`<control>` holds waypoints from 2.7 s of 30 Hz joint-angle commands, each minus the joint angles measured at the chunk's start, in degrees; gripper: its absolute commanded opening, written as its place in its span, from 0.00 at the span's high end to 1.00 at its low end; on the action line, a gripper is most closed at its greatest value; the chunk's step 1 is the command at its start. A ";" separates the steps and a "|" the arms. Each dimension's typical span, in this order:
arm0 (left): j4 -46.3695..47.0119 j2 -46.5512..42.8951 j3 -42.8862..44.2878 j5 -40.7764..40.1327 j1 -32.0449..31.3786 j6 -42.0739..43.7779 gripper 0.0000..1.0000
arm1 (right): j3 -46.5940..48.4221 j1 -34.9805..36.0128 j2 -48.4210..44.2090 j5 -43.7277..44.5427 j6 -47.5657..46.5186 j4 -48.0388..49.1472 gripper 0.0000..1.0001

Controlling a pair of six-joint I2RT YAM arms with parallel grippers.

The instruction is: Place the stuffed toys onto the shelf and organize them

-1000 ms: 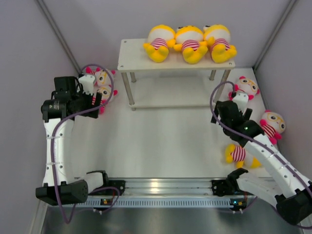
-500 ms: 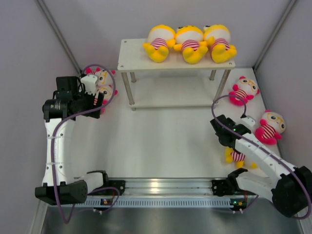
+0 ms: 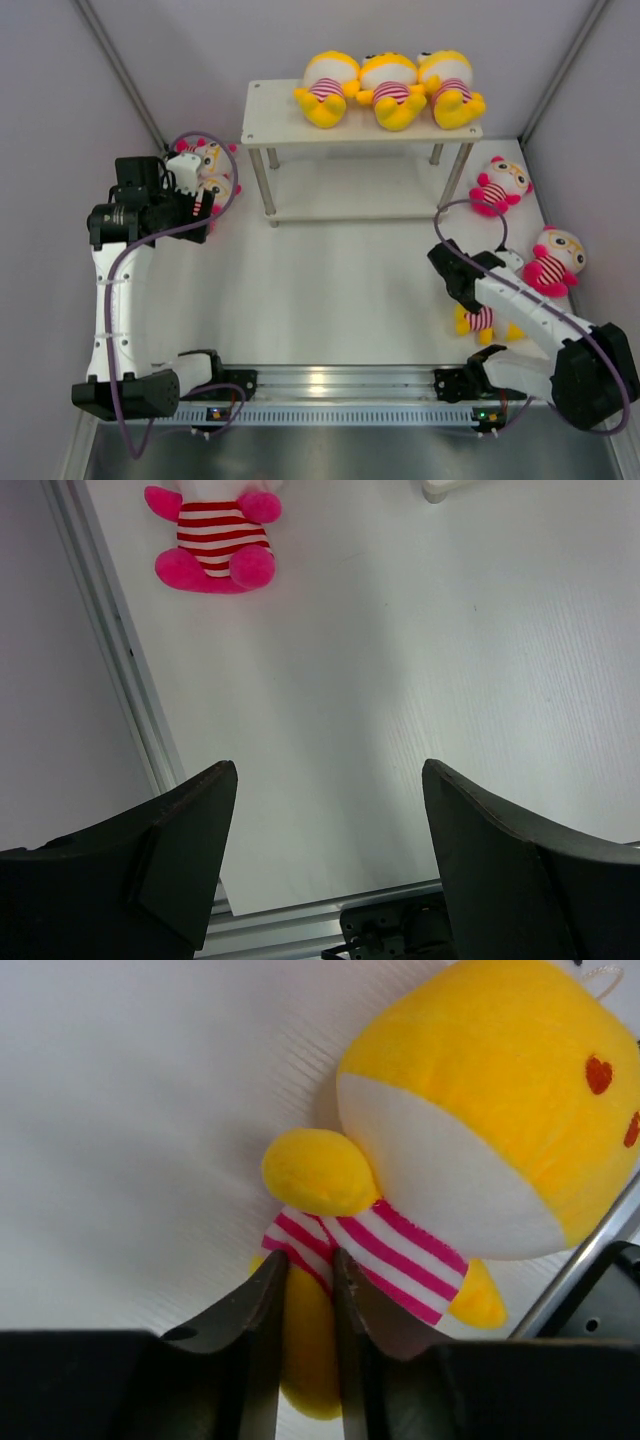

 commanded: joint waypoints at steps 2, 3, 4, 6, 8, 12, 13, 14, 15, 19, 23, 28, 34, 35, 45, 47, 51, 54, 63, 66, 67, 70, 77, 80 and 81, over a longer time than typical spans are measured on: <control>1.52 0.30 1.55 0.74 -0.30 0.81 0.20 | -3.31 -0.43 -6.74 -5.36 -9.49 16.02 0.91; 1.44 0.48 1.55 0.91 -0.30 0.81 0.20 | -3.84 -0.60 -8.24 -6.68 -17.27 20.17 1.00; 1.35 0.39 1.64 2.13 -0.30 0.81 0.20 | -4.89 -0.51 -11.12 -9.48 -20.22 23.00 1.00; 0.47 0.48 1.55 4.24 -0.30 1.07 0.20 | -5.16 0.19 -13.86 -12.38 -26.70 28.87 1.00; -0.49 0.39 1.20 8.88 -0.30 2.04 0.22 | -4.81 1.50 -14.75 -15.73 -34.34 32.41 1.00; -2.69 0.04 1.11 13.21 -0.30 3.18 0.22 | -2.36 7.20 -13.88 -27.93 -49.10 41.89 1.00; -3.22 -0.05 1.28 13.48 -0.38 3.45 0.22 | -1.39 12.79 -13.61 -29.62 -52.47 43.14 1.00; -3.66 -0.22 1.37 14.00 -0.30 3.71 0.22 | -0.25 16.07 -13.26 -31.63 -59.81 44.02 1.00; -4.10 -0.14 1.55 14.53 -0.38 3.89 0.22 | 2.54 19.67 -12.04 -34.96 -62.67 44.38 1.00; -6.56 -0.66 2.16 18.83 -0.74 5.21 0.19 | 13.62 34.70 -5.10 -34.55 -71.38 41.67 1.00; -6.74 -1.28 2.51 22.97 -1.35 4.60 0.07 | 24.44 40.79 3.07 -35.34 -82.25 44.46 1.00; -6.65 -1.72 4.97 26.56 -1.79 3.63 0.01 | 35.60 43.17 11.95 -39.73 -91.25 50.09 1.00; -6.65 -1.72 8.93 32.37 -1.88 2.66 0.01 | 46.07 43.34 19.78 -43.52 -98.55 50.09 1.00; -6.56 -1.46 9.37 33.94 -1.97 2.74 0.01 | 46.86 43.34 20.83 -43.78 -99.86 50.36 1.00; -5.78 3.02 10.34 29.50 -1.97 3.09 0.01 | 54.69 43.87 24.97 -46.42 -104.62 50.53 1.00; -3.68 4.43 9.55 25.98 -1.97 1.87 0.01 | 55.91 44.22 25.85 -46.42 -105.58 50.27 1.00; 0.46 5.31 9.72 21.74 -1.97 -0.41 0.01 | 56.62 44.66 26.82 -46.51 -106.55 50.36 1.00; 1.17 5.92 9.72 23.58 -1.97 -0.25 0.05 | 56.98 44.75 27.34 -46.42 -106.82 50.71 1.00; 1.08 5.05 3.23 27.72 -1.97 1.69 0.06 | 57.15 44.75 27.52 -43.00 -108.66 50.71 1.00; 1.08 5.05 3.22 26.76 -1.97 0.82 0.02 | 56.89 44.75 27.52 -41.94 -109.37 50.97 1.00; 1.08 5.57 3.48 26.58 -1.97 0.29 0.02 | 56.89 44.75 27.69 -41.76 -109.54 51.06 1.00; 1.08 6.19 4.53 29.38 -1.97 -0.42 0.01 | 56.89 44.75 27.61 -41.41 -109.54 51.50 1.00; 1.08 2.95 7.17 34.74 -1.97 0.28 0.04 | 55.84 44.05 27.61 -36.57 -109.90 51.41 1.00; 0.56 1.01 7.26 35.81 -1.97 0.99 0.13 | 55.22 42.82 27.17 -37.28 -108.75 52.11 1.00; 0.47 1.09 7.00 35.46 -1.97 1.07 0.14 | 55.13 42.73 27.00 -37.28 -108.67 52.38 1.00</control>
